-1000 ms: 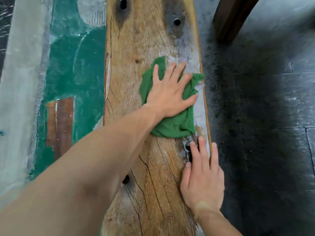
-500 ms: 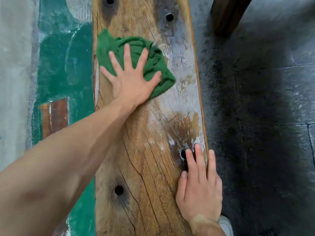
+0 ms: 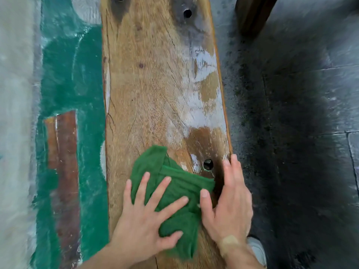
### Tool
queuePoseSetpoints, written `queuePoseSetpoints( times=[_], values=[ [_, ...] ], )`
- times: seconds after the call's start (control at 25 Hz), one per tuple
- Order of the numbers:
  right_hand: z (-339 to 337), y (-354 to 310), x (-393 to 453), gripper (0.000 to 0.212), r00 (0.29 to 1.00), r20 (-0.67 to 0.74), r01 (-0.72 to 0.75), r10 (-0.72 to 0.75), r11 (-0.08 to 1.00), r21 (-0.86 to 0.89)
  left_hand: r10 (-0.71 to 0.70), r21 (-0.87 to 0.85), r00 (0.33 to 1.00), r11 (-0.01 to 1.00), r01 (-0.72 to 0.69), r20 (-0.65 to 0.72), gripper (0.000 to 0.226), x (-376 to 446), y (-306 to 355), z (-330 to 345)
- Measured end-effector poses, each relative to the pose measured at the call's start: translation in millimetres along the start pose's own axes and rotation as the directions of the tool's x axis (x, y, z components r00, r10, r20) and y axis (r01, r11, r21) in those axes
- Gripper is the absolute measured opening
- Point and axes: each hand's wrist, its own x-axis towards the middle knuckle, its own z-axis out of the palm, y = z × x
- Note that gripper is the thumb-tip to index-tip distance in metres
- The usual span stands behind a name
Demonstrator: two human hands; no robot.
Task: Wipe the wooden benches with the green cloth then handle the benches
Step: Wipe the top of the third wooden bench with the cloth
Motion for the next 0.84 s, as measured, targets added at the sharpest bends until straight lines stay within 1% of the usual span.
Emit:
queuePoseSetpoints(
  times=[0.04,0.08,0.12,0.16,0.2,0.24,0.28,0.36,0.44,0.52,0.56,0.6,0.64,0.68,0.72,0.76,0.8,0.84],
  values=[
    [1,0,1,0.076,1.000,-0.010,0.000,0.000,1.000,-0.004,-0.047,0.006,0.997,0.999,0.047,-0.062,0.085,30,-15,-4],
    [1,0,2,0.075,1.000,-0.016,-0.003,0.003,1.000,-0.009,-0.143,0.008,0.982,0.989,0.145,-0.127,0.083,78,-32,-13],
    [1,1,1,0.074,1.000,-0.024,-0.009,0.009,1.000,-0.013,-0.279,-0.028,0.948,0.960,0.278,-0.157,0.083,135,-48,-28],
    [1,1,0,0.074,1.000,-0.027,-0.008,0.008,1.000,-0.010,-0.410,-0.083,0.900,0.912,0.402,-0.147,0.084,190,-63,-45],
    [2,1,-1,0.075,1.000,-0.030,0.000,0.000,1.000,0.000,-0.502,-0.119,0.854,0.864,0.489,-0.135,0.085,239,-75,-61],
    [2,2,-1,0.075,0.999,-0.038,0.011,-0.011,1.000,0.011,-0.545,-0.152,0.828,0.837,0.526,-0.135,0.084,278,-80,-71],
    [3,1,0,0.074,0.999,-0.047,0.020,-0.019,0.999,0.025,-0.553,-0.167,0.821,0.831,0.531,-0.141,0.081,302,-79,-77],
    [4,3,2,0.072,0.998,-0.066,0.027,-0.024,0.999,0.047,-0.489,-0.153,0.858,0.870,0.468,-0.157,0.078,309,-57,-74],
    [4,5,3,0.071,0.995,-0.097,0.023,-0.016,0.997,0.072,-0.377,-0.094,0.915,0.926,0.366,-0.144,0.078,273,-25,-57],
    [5,6,3,0.070,0.990,-0.140,0.027,-0.009,0.991,0.130,-0.289,-0.027,0.943,0.957,0.289,-0.166,0.079,205,13,-35],
    [5,8,4,0.069,0.987,-0.159,0.009,0.021,0.982,0.189,-0.255,-0.011,0.952,0.966,0.257,-0.169,0.079,164,36,-22],
    [4,10,4,0.066,0.983,-0.165,-0.033,0.082,0.960,0.278,-0.235,-0.014,0.960,0.972,0.236,-0.152,0.080,119,60,-9],
    [1,13,7,0.065,0.976,-0.142,-0.096,0.164,0.913,0.397,-0.216,-0.024,0.968,0.976,0.215,-0.124,0.081,72,84,4],
    [-4,14,10,0.064,0.966,-0.078,-0.173,0.247,0.840,0.515,-0.192,-0.031,0.978,0.981,0.190,-0.087,0.083,23,108,19],
    [-9,14,15,0.064,0.955,0.019,-0.249,0.297,0.763,0.597,-0.164,-0.031,0.986,0.986,0.163,-0.034,0.084,-24,129,32],
    [-14,14,22,0.063,0.943,0.103,-0.308,0.315,0.717,0.625,-0.137,-0.021,0.990,0.990,0.138,0.029,0.083,-65,147,45],
    [-19,15,30,0.061,0.934,0.151,-0.345,0.324,0.705,0.620,-0.128,-0.026,0.987,0.991,0.131,0.095,0.077,-98,164,56],
    [-24,14,38,0.058,0.924,0.174,-0.372,0.341,0.692,0.618,-0.164,-0.068,0.974,0.982,0.176,0.154,0.067,-118,178,60]
  ],
)
